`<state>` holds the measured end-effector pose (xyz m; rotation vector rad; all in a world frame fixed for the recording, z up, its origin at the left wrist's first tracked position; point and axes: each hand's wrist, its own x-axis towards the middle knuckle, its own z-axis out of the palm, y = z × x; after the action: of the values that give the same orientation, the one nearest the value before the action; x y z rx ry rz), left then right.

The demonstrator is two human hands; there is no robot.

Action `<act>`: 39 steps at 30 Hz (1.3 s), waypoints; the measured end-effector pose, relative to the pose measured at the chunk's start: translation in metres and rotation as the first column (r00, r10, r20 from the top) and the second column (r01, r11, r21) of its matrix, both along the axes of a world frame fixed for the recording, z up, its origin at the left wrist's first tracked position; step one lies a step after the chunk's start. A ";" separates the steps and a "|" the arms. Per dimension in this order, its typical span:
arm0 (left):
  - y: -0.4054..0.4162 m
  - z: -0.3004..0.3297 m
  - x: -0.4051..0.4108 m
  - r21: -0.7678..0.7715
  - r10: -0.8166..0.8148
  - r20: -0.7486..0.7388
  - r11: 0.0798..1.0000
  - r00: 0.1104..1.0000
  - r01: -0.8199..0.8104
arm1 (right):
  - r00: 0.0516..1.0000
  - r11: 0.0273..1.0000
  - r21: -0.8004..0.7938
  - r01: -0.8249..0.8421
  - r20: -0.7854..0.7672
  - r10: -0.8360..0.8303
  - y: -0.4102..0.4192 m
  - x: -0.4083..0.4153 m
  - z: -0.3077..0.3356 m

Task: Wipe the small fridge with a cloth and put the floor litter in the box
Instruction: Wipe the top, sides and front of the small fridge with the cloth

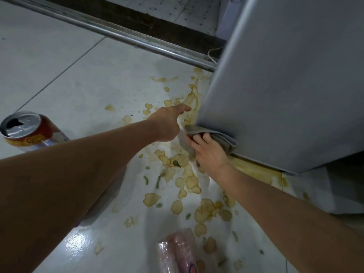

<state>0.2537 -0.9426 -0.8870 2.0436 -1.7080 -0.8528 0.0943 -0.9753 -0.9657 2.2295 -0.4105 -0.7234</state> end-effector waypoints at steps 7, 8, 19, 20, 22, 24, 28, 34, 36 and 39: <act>-0.009 0.003 -0.030 -0.092 0.058 -0.059 0.994 0.997 -0.063 | 0.987 0.970 0.180 0.162 -0.035 -0.158 -0.002 -0.100 0.007; -0.012 0.005 -0.037 -0.125 0.086 -0.077 0.988 0.993 -0.095 | 0.983 0.964 0.193 0.183 -0.048 -0.177 -0.002 -0.114 0.009; -0.025 0.011 -0.062 -0.154 0.288 -0.099 0.941 0.953 -0.300 | 0.929 0.910 0.191 0.367 -0.020 -0.370 -0.007 -0.221 0.015; -0.025 0.010 -0.062 -0.159 0.289 -0.090 0.941 0.953 -0.300 | 0.918 0.903 0.190 0.387 0.015 -0.396 -0.007 -0.226 0.012; -0.024 0.010 -0.064 -0.162 0.290 -0.070 0.941 0.954 -0.298 | 0.886 0.883 0.189 0.430 0.100 -0.453 -0.007 -0.234 0.010; -0.023 0.010 -0.066 -0.156 0.298 -0.059 0.940 0.953 -0.303 | 0.858 0.863 0.202 0.462 0.143 -0.493 -0.007 -0.234 0.010; -0.022 0.018 -0.072 -0.101 0.335 -0.048 0.936 0.941 -0.338 | 0.772 0.804 0.246 0.542 0.232 -0.591 0.003 -0.229 0.017; -0.013 0.031 -0.079 -0.013 0.344 0.025 0.939 0.939 -0.344 | 0.584 0.693 0.311 0.651 0.377 -0.719 0.017 -0.240 0.040; -0.007 0.033 -0.085 0.003 0.353 0.032 0.936 0.935 -0.353 | 0.522 0.668 0.356 0.653 0.428 -0.738 0.021 -0.240 0.049; 0.006 0.040 -0.102 0.026 0.364 0.053 0.930 0.930 -0.366 | 0.168 0.531 0.593 0.605 0.557 -0.813 0.033 -0.240 0.057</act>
<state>0.1516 -0.9368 -0.8469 2.3208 -1.2758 -0.7187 -0.1459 -0.9425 -0.9085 2.3941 -2.1087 -0.0706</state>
